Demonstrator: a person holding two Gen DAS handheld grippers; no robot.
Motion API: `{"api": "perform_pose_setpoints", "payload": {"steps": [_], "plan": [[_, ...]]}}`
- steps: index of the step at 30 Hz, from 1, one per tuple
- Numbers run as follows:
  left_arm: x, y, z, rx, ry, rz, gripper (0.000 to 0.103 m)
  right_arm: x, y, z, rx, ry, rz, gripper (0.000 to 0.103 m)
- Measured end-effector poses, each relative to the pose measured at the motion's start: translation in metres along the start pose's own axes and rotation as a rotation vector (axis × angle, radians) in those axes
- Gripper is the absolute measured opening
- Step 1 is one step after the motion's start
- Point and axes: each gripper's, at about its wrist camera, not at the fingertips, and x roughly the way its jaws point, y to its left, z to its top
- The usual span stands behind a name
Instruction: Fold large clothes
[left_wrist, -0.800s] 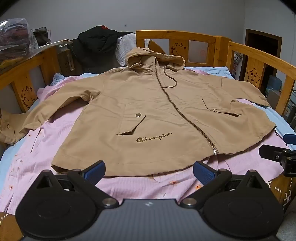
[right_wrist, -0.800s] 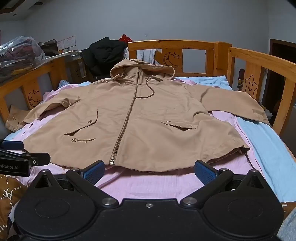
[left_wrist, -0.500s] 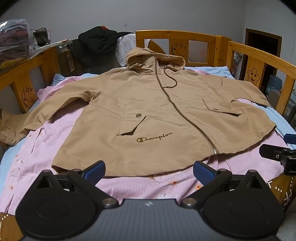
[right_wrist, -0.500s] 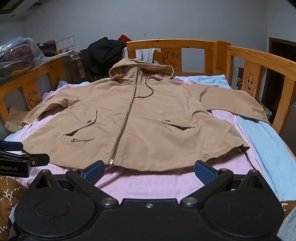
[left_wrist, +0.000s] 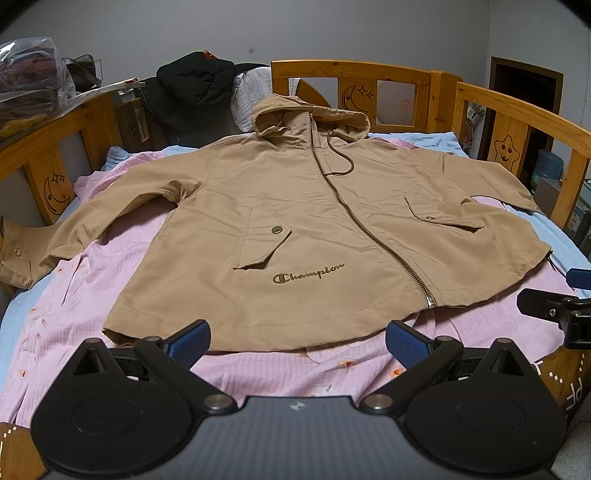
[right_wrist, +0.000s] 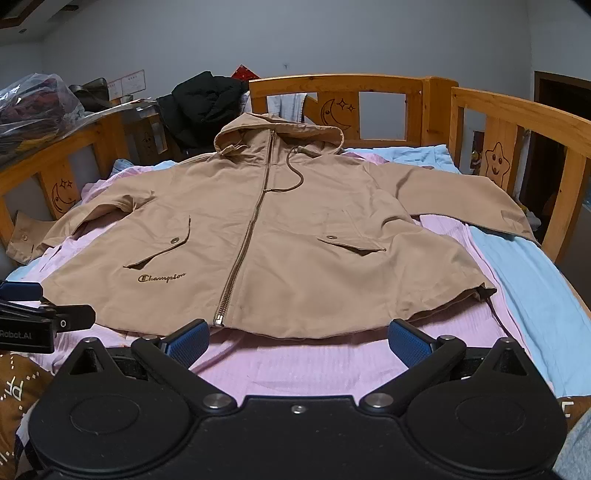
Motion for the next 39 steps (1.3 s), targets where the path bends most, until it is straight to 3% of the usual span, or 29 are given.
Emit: {"api": "perform_pose_setpoints", "payload": {"steps": [39], "plan": [[0.0001,-0.0001,0.0000,0.002,0.002,0.001,0.103,0.0007,-0.0014,0.0007,0.007,0.009,0.001,0.103]]}}
